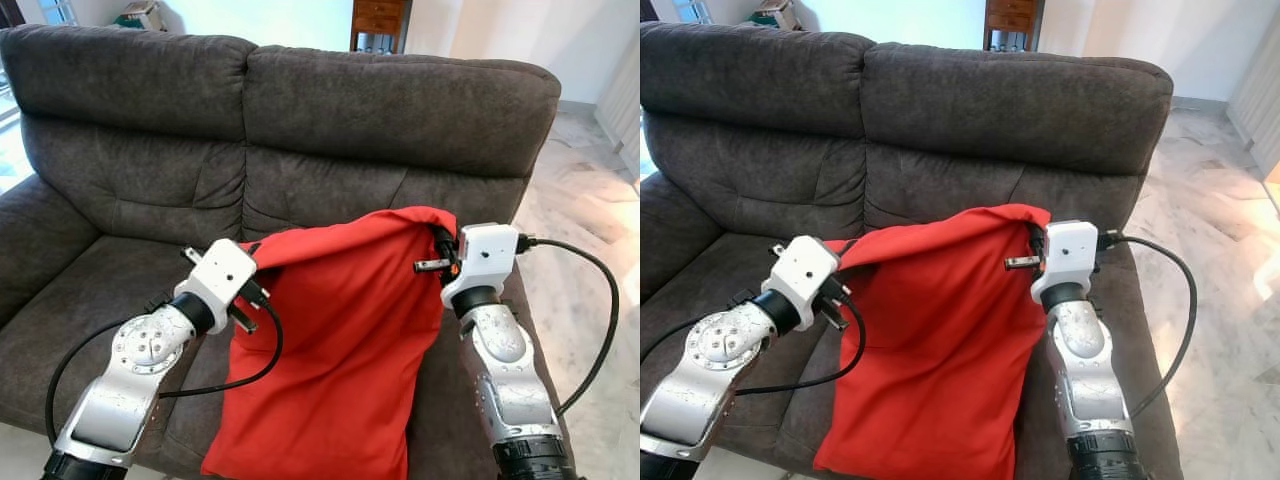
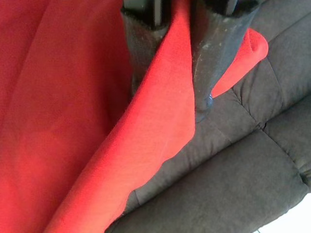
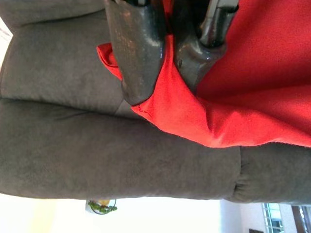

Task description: Move the pillow to the sofa from floor

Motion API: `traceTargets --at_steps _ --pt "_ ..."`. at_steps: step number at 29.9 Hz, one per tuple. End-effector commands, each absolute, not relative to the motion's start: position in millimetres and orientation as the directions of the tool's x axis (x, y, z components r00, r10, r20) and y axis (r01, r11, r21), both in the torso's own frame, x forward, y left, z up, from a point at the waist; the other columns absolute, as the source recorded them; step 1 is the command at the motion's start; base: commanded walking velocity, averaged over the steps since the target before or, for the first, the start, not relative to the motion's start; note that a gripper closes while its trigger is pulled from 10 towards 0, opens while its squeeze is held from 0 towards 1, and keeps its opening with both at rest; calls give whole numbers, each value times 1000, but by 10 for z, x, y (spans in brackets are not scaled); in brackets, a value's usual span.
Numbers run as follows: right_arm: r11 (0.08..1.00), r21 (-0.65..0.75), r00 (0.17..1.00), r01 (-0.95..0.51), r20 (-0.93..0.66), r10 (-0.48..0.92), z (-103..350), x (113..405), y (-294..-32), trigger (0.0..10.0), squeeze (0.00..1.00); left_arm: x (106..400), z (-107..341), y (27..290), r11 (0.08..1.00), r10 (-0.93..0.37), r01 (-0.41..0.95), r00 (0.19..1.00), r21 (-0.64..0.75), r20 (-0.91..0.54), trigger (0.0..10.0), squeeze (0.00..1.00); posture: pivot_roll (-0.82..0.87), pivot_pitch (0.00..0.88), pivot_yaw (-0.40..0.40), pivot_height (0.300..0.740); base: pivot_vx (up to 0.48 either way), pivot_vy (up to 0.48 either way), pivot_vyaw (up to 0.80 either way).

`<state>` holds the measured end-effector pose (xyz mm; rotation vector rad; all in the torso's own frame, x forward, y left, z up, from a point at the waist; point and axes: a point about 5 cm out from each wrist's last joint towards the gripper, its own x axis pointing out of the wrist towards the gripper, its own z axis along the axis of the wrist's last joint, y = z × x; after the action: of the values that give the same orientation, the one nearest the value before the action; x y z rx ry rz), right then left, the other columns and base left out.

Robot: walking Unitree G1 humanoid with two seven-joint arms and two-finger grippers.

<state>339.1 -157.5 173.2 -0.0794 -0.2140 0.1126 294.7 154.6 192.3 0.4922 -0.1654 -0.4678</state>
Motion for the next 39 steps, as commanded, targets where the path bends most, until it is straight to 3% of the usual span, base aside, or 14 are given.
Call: traceTargets --at_steps 1,11,18,39 --pt "997 -82 975 -8 219 26 1770 3401 -1771 10000 0 2985 1975 1650 795 -419 335 906 505 59 10000 0 54 91 3 740 0 0 0" --pt "996 -65 969 57 243 -39 1833 3435 -1866 10000 0 3166 2287 1731 815 -366 213 910 538 194 10000 0 61 90 4 740 0 0 0" --pt "996 -50 964 73 258 -58 1836 3417 -1880 10000 0 3359 2498 1610 821 -379 189 886 538 267 10000 0 60 91 6 740 0 0 0" --pt "994 -37 958 107 270 -93 1837 3401 -1936 10000 0 3428 2626 1480 816 -418 189 845 546 333 10000 0 56 93 18 740 0 0 0"
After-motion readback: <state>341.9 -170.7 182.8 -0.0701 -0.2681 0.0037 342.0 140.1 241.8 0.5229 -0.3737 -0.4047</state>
